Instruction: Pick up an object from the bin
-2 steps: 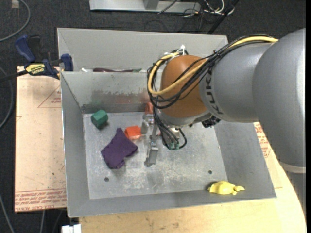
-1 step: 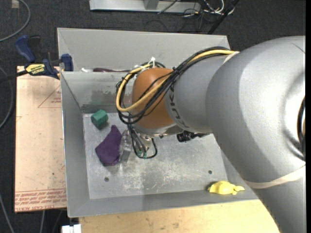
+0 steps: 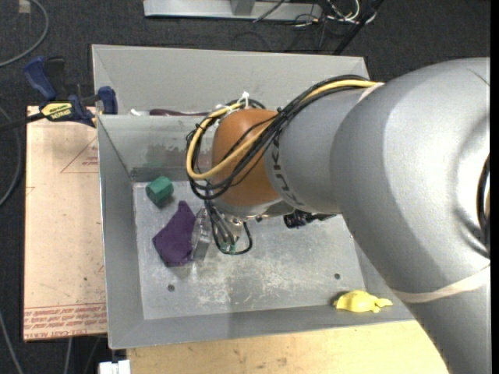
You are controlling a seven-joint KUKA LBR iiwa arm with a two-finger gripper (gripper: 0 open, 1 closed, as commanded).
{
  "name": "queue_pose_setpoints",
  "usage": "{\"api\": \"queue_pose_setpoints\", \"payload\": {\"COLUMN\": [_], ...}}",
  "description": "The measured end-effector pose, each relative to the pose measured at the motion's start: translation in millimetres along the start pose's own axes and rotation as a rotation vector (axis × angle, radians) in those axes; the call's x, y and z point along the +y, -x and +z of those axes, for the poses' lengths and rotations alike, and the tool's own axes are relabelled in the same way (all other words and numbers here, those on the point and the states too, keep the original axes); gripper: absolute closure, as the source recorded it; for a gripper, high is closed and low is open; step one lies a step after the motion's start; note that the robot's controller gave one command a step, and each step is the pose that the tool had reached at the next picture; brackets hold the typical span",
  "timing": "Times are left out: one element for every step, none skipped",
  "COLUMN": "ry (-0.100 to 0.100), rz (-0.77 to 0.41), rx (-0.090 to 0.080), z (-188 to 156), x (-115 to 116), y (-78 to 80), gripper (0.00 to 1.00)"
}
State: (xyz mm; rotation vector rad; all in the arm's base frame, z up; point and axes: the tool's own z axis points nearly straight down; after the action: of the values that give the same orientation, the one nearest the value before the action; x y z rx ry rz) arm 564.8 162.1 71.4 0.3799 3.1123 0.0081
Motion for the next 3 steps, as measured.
{"api": "queue_pose_setpoints", "payload": {"ry": [-0.008,0.001,-0.001], "rz": [-0.117,-0.321,-0.343], "rx": [0.005,0.008,-0.002], "z": [-14.6,-38.8,-61.8], "x": [10.2,31.4,10.9], "y": [-29.1,-25.9,8.1], "gripper": [1.00,1.00,1.00]}}
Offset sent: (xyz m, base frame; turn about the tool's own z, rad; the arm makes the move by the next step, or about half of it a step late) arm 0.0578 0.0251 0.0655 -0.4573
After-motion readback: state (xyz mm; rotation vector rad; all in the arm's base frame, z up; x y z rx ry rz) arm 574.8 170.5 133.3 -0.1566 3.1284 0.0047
